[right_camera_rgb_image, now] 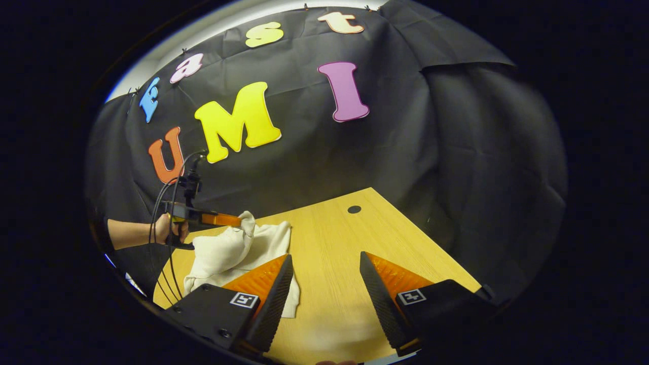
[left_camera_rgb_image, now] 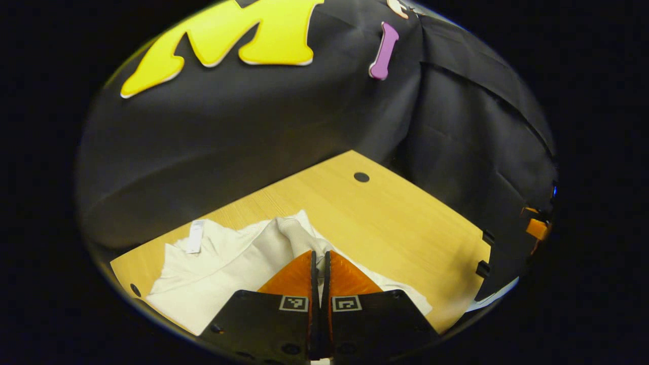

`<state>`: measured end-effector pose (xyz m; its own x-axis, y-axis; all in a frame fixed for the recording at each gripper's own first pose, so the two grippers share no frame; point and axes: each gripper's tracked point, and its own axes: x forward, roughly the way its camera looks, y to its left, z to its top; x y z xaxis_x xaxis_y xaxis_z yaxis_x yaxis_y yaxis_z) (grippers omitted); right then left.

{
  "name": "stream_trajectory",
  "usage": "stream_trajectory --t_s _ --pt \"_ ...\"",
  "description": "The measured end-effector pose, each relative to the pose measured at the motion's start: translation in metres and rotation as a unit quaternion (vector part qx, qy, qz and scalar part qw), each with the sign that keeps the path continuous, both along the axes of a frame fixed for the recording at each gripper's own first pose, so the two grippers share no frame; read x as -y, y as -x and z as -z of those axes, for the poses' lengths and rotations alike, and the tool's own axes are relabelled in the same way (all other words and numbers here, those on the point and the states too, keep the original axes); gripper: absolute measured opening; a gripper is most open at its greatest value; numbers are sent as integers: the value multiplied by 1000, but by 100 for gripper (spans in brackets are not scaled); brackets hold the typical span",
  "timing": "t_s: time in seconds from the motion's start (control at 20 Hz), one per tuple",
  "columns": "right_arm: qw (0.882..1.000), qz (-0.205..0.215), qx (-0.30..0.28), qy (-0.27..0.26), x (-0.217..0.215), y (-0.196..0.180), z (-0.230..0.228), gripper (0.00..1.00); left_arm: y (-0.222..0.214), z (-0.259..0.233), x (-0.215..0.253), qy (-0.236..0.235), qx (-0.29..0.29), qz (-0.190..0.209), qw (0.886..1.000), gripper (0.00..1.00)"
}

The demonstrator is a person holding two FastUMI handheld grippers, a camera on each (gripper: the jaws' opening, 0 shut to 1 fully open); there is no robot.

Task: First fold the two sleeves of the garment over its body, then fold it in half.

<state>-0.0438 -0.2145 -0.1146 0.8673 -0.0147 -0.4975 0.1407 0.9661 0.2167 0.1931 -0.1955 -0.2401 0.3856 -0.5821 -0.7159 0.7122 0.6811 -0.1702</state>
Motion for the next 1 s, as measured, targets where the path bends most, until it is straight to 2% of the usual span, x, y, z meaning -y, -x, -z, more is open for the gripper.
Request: stream_trajectory --t_s 0.1,0.25,0.3,0.35,0.4,0.45,0.5,0.55,0.6,0.8,0.85,1.0 --pt "1000 8 -10 4 8 9 4 84 -3 17 17 -26 1 8 1000 3" --pt "1000 16 -21 10 17 17 6 83 -11 55 22 -52 -8 -1 999 3" --pt "999 19 -24 13 19 20 6 79 -13 59 23 -44 -4 -5 999 12" --pt "999 19 -26 15 20 20 6 83 -17 61 25 -32 0 -14 999 8" --pt "999 18 -27 16 20 21 5 79 -18 56 29 -11 2 -20 1000 12" --pt "999 15 -27 20 19 19 5 79 -15 49 34 10 2 -27 1000 20" --pt "999 9 -28 23 16 18 4 79 -12 50 36 21 2 -30 999 39" --pt "999 0 -25 24 11 15 2 83 -12 45 23 15 2 -38 999 100" --pt "999 -8 -23 28 5 11 1 83 -14 46 15 9 5 -50 999 96" --pt "998 -58 -10 30 -29 -5 -6 80 -10 25 -14 28 23 -96 995 98" --pt "997 -72 -7 33 -39 -7 -8 84 -6 18 -26 33 32 -109 993 98" --pt "993 -113 4 41 -67 -14 -11 84 11 -2 -64 39 59 -151 986 98"
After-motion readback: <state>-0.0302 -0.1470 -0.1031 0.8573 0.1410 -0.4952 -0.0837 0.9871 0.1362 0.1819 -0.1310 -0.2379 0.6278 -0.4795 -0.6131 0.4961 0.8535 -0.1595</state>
